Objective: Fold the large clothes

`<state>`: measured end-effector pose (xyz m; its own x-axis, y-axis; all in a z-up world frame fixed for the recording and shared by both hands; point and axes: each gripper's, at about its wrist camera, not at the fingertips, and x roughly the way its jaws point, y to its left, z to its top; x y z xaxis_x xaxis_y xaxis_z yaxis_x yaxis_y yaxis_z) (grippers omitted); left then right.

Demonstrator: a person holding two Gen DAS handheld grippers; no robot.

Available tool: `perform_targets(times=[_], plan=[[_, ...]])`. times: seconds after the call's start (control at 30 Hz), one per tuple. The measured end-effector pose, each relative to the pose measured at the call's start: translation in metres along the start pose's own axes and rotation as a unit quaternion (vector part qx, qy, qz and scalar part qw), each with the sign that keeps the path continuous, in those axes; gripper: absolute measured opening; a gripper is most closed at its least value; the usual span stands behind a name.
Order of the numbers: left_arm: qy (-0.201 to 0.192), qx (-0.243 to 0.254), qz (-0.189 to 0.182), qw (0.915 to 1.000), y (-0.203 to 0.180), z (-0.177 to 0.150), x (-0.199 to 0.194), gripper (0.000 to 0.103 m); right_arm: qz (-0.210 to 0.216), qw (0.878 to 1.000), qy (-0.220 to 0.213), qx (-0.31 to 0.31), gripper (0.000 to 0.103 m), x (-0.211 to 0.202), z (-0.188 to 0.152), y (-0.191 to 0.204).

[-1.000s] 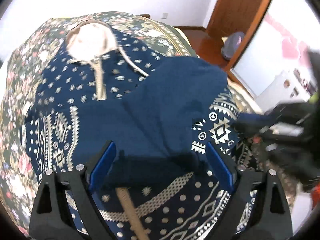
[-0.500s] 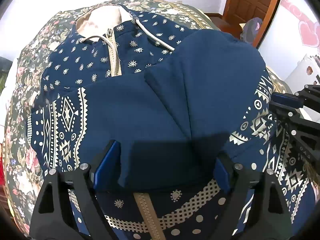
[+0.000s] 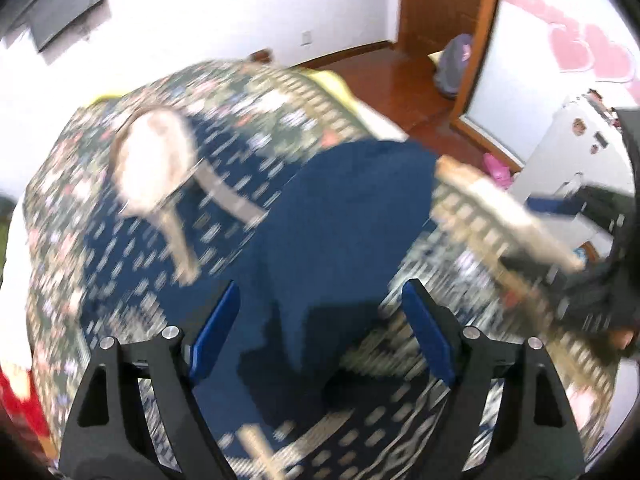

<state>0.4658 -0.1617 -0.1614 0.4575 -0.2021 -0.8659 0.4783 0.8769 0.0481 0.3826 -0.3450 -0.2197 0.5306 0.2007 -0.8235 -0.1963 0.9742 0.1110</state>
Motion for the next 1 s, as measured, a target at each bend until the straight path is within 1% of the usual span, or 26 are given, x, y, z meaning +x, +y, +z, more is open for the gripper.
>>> perform_targets(times=[0.1, 0.17, 0.2, 0.27, 0.33, 0.37, 0.43, 0.47, 0.5, 0.53, 0.63, 0.77, 0.83, 0.9, 0.93, 1.0], plan=[[0.014, 0.009, -0.014, 0.9998, -0.023, 0.028, 0.026, 0.083, 0.007, 1.000, 0.004, 0.014, 0.072, 0.001, 0.000, -0.011], [0.030, 0.008, -0.039, 0.9988, -0.037, 0.044, 0.048, 0.083, 0.009, 1.000, 0.007, 0.024, 0.072, -0.001, -0.003, -0.021], [0.038, 0.010, -0.047, 0.9981, -0.044, 0.051, 0.060, 0.080, 0.009, 1.000, 0.008, 0.029, 0.072, 0.000, -0.004, -0.025], [0.048, 0.019, -0.038, 0.9979, -0.056, 0.060, 0.078, 0.074, 0.008, 0.999, 0.009, 0.043, 0.072, -0.002, -0.007, -0.036], [0.056, 0.031, -0.011, 0.9979, -0.065, 0.065, 0.097, 0.063, 0.015, 0.998, 0.014, 0.060, 0.072, -0.002, -0.010, -0.046], [0.059, 0.034, 0.003, 0.9977, -0.068, 0.067, 0.103, 0.059, 0.017, 0.998, 0.017, 0.065, 0.072, 0.000, -0.011, -0.049], [0.049, 0.045, 0.034, 0.9972, -0.070, 0.066, 0.109, 0.034, 0.020, 0.997, 0.022, 0.073, 0.072, 0.001, -0.012, -0.053], [0.043, 0.043, 0.036, 0.9975, -0.068, 0.065, 0.105, 0.027, 0.023, 0.997, 0.024, 0.074, 0.072, 0.003, -0.012, -0.053], [0.038, 0.034, 0.033, 0.9982, -0.064, 0.066, 0.103, 0.014, 0.027, 0.997, 0.025, 0.074, 0.072, 0.004, -0.012, -0.052], [0.032, 0.016, 0.025, 0.9991, -0.058, 0.066, 0.095, 0.011, 0.029, 0.997, 0.024, 0.073, 0.072, 0.005, -0.011, -0.051], [0.013, -0.020, -0.012, 0.9996, -0.041, 0.069, 0.072, 0.009, 0.039, 0.997, 0.023, 0.068, 0.072, 0.008, -0.004, -0.041], [-0.023, -0.040, -0.029, 0.9985, -0.019, 0.069, 0.028, 0.008, 0.060, 0.996, 0.013, 0.061, 0.072, 0.011, 0.011, -0.021], [-0.046, -0.055, -0.039, 0.9966, -0.003, 0.068, 0.005, 0.007, 0.074, 0.996, 0.011, 0.055, 0.072, 0.014, 0.020, -0.006], [-0.056, -0.074, -0.056, 0.9941, 0.011, 0.065, -0.012, 0.007, 0.085, 0.995, 0.010, 0.049, 0.072, 0.017, 0.027, 0.008], [-0.060, -0.083, -0.059, 0.9930, 0.018, 0.064, -0.019, 0.007, 0.087, 0.995, 0.008, 0.044, 0.072, 0.018, 0.030, 0.014], [-0.075, -0.084, -0.038, 0.9929, 0.030, 0.060, -0.031, 0.007, 0.091, 0.995, 0.003, 0.031, 0.074, 0.021, 0.035, 0.029]])
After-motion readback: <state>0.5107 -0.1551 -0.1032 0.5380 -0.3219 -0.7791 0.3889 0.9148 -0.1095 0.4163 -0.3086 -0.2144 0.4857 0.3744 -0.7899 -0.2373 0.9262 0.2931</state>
